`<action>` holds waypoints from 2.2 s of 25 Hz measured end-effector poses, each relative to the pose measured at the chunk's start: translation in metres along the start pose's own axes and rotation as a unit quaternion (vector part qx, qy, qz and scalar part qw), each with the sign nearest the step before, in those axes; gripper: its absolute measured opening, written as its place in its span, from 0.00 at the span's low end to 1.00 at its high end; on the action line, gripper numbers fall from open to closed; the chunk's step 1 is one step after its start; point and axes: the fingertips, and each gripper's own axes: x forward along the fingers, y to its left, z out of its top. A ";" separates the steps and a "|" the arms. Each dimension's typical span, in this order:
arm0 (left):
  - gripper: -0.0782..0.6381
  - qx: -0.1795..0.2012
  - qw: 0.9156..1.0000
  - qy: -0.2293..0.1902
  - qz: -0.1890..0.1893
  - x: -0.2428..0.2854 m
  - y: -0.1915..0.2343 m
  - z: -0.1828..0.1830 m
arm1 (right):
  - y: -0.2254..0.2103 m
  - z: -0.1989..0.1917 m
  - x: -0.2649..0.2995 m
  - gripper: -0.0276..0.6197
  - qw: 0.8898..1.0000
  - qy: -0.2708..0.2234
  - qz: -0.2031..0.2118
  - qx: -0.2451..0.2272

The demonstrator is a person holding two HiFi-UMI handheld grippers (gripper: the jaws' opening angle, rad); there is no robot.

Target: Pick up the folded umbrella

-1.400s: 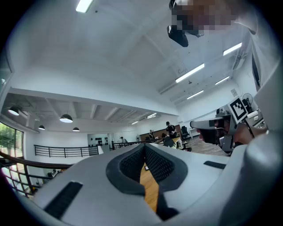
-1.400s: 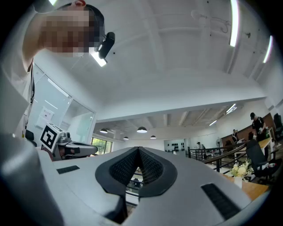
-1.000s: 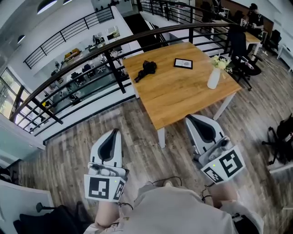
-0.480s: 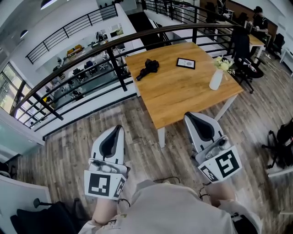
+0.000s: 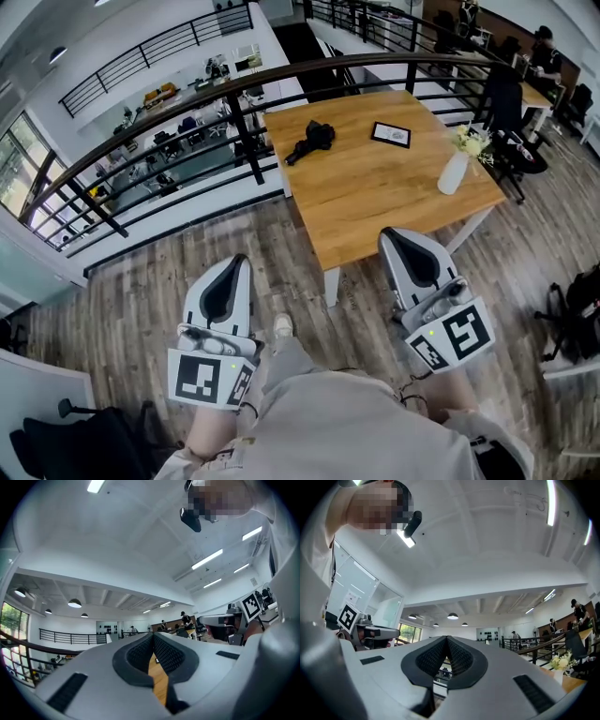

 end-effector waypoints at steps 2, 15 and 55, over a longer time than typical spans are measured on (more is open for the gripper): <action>0.13 -0.013 1.000 -0.012 -0.002 0.006 0.008 -0.008 | -0.001 -0.011 0.011 0.09 1.000 0.005 0.000 0.000; 0.13 -0.008 1.000 -0.002 -0.021 0.103 0.124 -0.059 | -0.022 -0.071 0.158 0.09 0.999 0.035 -0.002 0.012; 0.42 0.000 0.983 0.054 -0.177 0.439 0.383 -0.176 | -0.177 -0.170 0.517 0.09 0.981 0.127 -0.150 0.005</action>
